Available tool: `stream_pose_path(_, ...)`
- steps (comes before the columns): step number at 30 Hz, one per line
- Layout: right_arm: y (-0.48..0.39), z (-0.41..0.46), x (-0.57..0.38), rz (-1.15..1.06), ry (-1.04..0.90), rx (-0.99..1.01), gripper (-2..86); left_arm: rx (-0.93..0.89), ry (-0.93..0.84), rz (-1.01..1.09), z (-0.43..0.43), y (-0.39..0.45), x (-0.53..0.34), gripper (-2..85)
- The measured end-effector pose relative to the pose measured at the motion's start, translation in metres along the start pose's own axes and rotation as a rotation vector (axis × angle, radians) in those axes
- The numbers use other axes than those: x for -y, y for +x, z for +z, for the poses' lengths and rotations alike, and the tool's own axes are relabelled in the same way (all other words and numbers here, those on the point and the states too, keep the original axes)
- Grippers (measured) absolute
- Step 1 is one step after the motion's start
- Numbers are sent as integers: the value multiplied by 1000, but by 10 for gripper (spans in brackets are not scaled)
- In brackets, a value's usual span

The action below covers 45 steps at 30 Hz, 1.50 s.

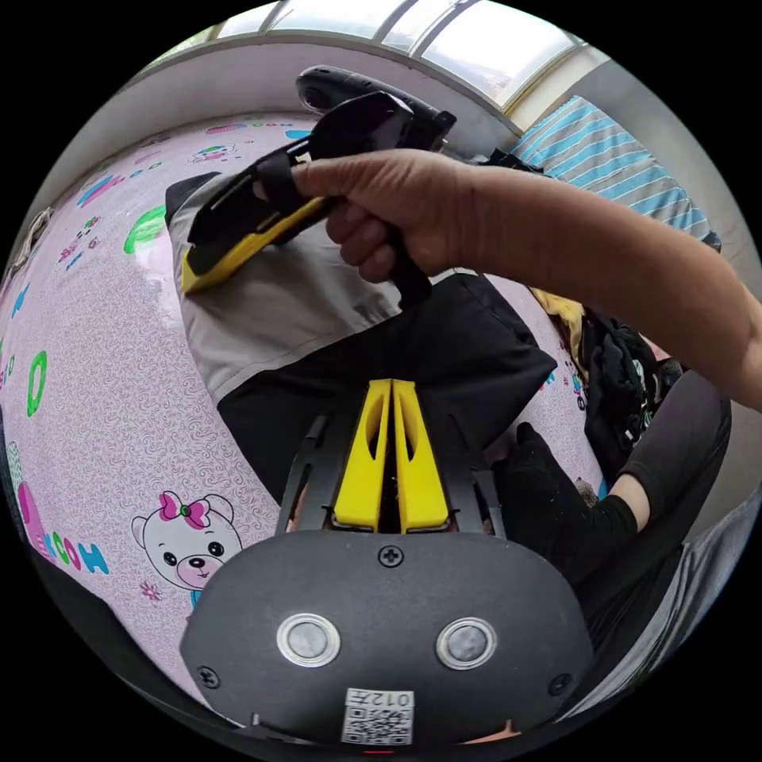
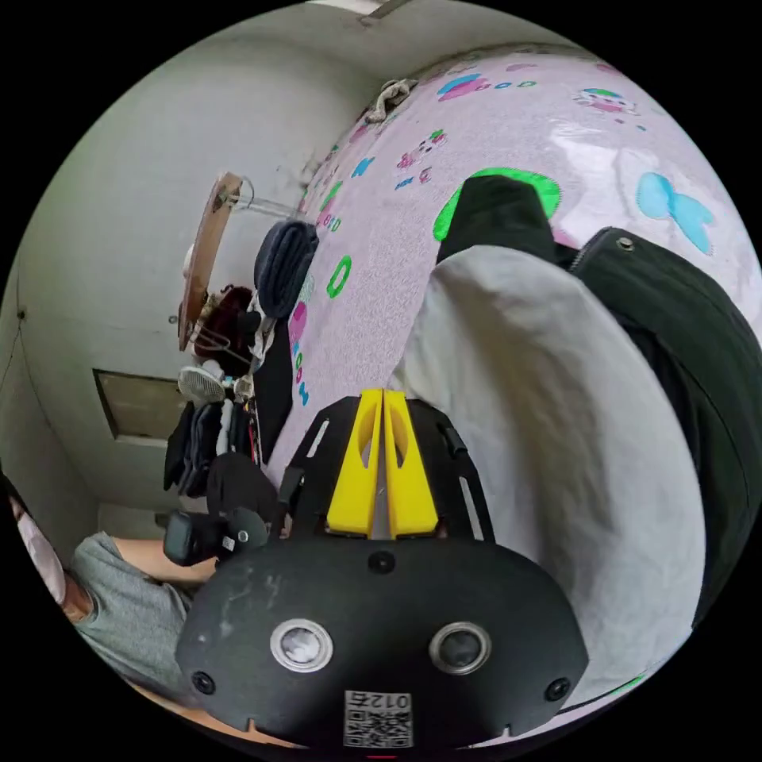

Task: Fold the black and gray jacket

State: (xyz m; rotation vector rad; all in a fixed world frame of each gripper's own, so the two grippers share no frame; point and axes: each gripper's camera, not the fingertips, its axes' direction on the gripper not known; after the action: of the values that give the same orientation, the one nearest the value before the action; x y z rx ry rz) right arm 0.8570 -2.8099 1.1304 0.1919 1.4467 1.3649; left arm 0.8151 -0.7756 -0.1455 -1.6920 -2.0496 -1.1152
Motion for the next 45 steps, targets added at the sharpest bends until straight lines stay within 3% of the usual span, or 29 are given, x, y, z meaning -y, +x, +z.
stream_pose_path(2,63,-73,6,253,304,36,-9,51,16,25,7,11,-6,3)
stream_pose_path(5,89,-138,-9,357,560,32,-8,125,33,52,19,26,-13,4)
stream_pose_path(7,71,-144,5,259,499,20,-8,130,39,54,24,28,-16,4)
stream_pose_path(11,14,-63,68,24,93,127,-8,95,40,26,34,26,-19,4)
stream_pose_path(13,-1,-12,99,-16,-105,193,-8,98,38,23,38,27,-20,4)
stream_pose_path(15,-5,28,128,14,-249,113,-9,106,39,17,42,29,-23,4)
stream_pose_path(16,-7,28,144,31,-218,63,-9,107,40,14,43,28,-23,4)
stream_pose_path(19,3,-39,165,187,143,-56,-9,96,51,4,47,26,-28,3)
stream_pose_path(23,-5,-113,153,298,370,-178,-9,101,63,0,52,24,-31,2)
stream_pose_path(29,-39,-212,95,118,467,58,-9,-17,80,-31,43,7,-33,5)
stream_pose_path(32,-52,-210,81,66,341,115,-8,-68,150,-35,20,5,-33,6)
stream_pose_path(34,-55,-194,84,30,223,102,-8,-56,186,-49,10,4,-34,6)
stream_pose_path(36,-43,-191,87,117,186,-102,-9,-47,102,-72,20,-4,-33,7)
stream_pose_path(37,-28,-208,80,246,255,-257,-9,-57,66,-77,25,-6,-33,6)
stream_pose_path(40,-4,-256,39,471,556,-168,-9,-71,70,-78,28,-11,-43,6)
stream_pose_path(45,-89,-268,40,284,584,-188,-8,-23,154,-23,-6,-1,-39,6)
